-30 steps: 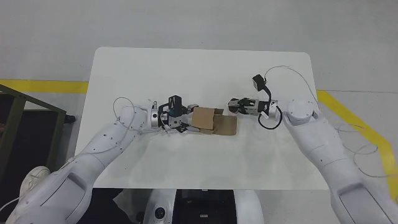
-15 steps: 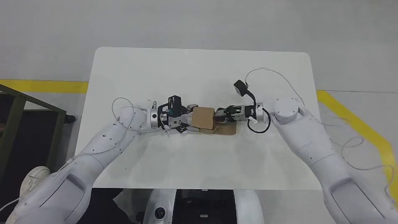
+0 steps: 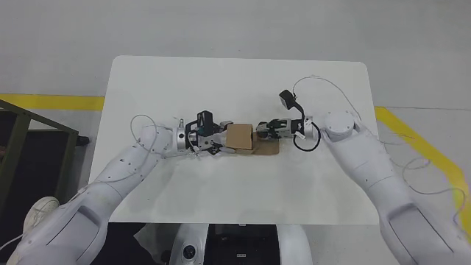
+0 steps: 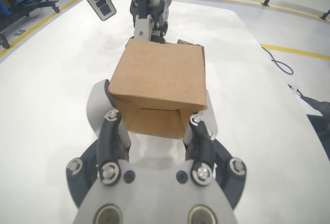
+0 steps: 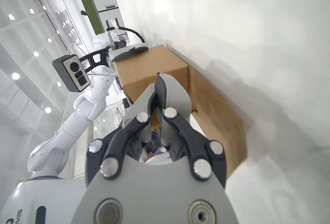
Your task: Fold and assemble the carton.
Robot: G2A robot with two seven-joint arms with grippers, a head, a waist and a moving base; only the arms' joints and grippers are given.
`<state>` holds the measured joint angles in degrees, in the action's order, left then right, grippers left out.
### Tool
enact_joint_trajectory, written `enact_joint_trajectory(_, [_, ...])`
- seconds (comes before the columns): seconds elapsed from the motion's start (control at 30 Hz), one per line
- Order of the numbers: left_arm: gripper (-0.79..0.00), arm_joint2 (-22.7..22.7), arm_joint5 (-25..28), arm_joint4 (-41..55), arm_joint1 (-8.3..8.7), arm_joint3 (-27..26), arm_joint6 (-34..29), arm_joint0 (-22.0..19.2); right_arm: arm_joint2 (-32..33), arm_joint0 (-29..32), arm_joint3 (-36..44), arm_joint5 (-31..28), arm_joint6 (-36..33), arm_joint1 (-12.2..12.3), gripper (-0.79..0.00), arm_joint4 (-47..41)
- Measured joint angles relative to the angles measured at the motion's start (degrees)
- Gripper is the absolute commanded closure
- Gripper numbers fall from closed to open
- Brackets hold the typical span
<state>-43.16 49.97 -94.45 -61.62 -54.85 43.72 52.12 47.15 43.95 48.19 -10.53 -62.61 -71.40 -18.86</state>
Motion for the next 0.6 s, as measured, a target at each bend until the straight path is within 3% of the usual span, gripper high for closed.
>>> enact_joint_trajectory(0.3, [-0.391, -0.35, 0.0, 0.8, 0.0, 0.03, -0.44, 0.2, 5.19, 6.44, 10.23, 7.07, -1.54, 3.49, 0.0, 3.92])
enact_joint_trajectory(0.4, [-0.391, -0.46, 0.0, 0.97, 0.0, -0.03, -0.54, 0.23, 4.95, 7.44, 12.68, 9.57, -2.03, 3.63, 0.0, 4.32])
enact_joint_trajectory(0.6, [-0.391, -0.64, -0.03, 1.17, 0.02, -0.31, -0.69, 0.35, 3.38, 7.03, 12.66, 8.74, -1.17, 2.68, 0.0, 2.48])
